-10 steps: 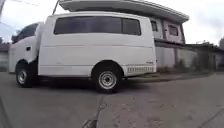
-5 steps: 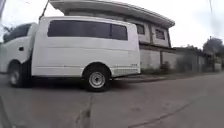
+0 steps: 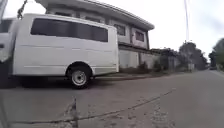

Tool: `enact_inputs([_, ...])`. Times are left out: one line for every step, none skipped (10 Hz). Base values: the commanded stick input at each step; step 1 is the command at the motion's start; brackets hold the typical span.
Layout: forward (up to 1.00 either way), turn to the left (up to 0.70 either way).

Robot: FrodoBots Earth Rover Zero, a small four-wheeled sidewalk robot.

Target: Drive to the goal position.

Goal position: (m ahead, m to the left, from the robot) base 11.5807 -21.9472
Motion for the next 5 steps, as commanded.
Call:
enact_inputs([0.70, -0.04])
enact_inputs([0.70, -0.33])
enact_inputs([0.70, -0.35])
enact_inputs([0.70, -0.35])
enact_inputs([0.70, -0.35])
